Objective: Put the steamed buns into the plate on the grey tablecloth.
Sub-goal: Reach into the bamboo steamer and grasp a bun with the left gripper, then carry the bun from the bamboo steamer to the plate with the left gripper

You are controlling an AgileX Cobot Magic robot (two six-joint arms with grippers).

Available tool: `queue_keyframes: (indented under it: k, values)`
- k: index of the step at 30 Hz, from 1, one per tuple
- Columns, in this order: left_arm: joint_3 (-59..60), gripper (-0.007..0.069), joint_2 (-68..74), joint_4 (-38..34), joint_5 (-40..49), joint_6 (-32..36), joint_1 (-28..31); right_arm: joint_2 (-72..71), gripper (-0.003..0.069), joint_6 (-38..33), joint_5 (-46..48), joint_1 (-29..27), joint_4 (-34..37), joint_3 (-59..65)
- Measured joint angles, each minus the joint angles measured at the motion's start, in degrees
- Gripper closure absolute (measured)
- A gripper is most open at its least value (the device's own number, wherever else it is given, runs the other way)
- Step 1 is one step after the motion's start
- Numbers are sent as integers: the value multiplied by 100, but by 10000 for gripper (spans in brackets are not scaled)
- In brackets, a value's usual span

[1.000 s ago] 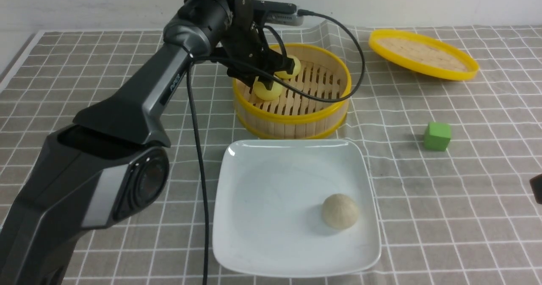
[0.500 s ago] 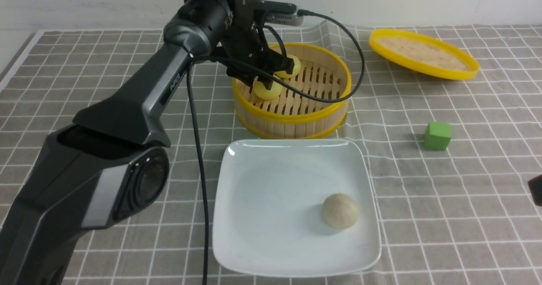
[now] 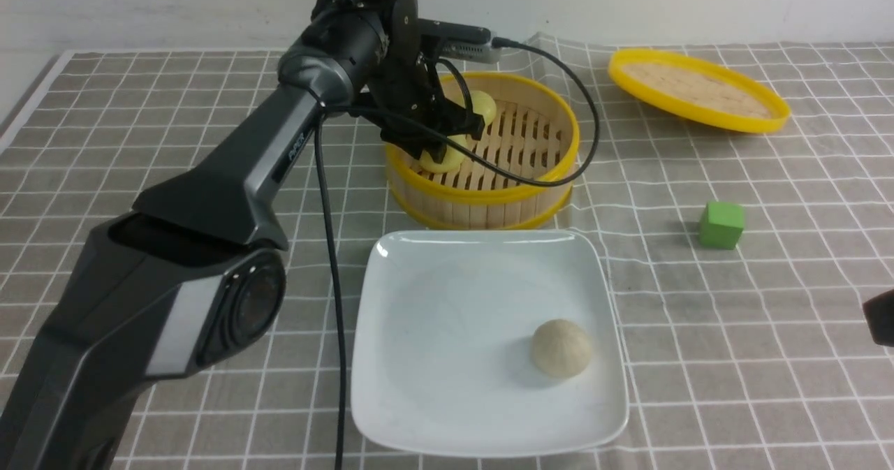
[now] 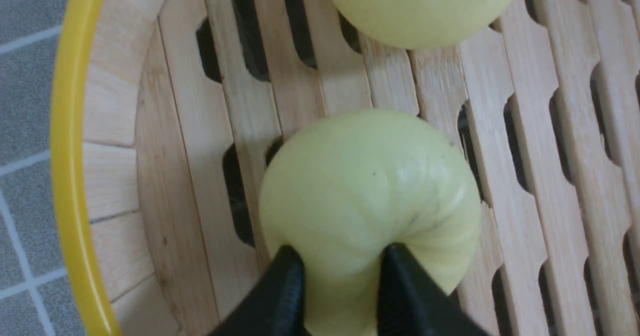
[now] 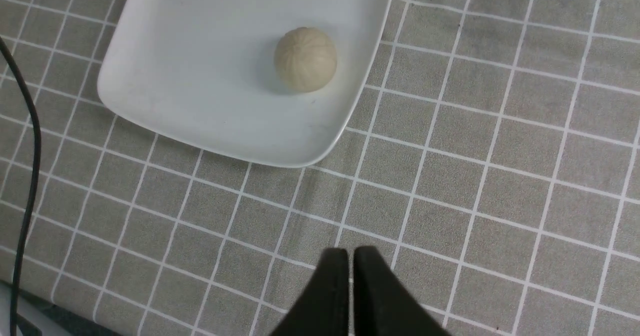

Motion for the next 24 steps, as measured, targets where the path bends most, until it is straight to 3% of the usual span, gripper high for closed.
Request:
queue_keyframes:
  k: [1, 4, 20, 24]
  values:
    - [-5, 536, 0, 0, 0, 2, 0, 0, 623, 0, 0, 0, 26, 0]
    - [1, 599, -98, -21, -6, 2, 0, 0, 623, 0, 0, 0, 83, 0]
    - [18, 603, -2600, -82, 360, 122, 278, 0, 605, 0, 0, 0, 99, 0]
    - [821, 603, -3778, -269, 360, 122, 291, 0, 598, 0, 28, 0, 87, 0]
